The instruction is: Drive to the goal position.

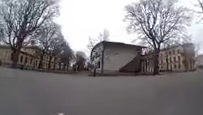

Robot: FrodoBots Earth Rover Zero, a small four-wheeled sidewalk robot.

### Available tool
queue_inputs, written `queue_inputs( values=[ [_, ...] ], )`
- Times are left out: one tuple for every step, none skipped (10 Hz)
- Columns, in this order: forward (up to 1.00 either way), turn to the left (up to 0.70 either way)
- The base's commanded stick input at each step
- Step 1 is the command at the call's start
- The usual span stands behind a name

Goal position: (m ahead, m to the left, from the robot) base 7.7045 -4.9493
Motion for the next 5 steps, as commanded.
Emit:
queue_inputs(
  values=[
    [1.00, 0.00],
    [1.00, 0.00],
    [1.00, 0.00],
    [1.00, 0.00],
    [1.00, 0.00]
  ],
)
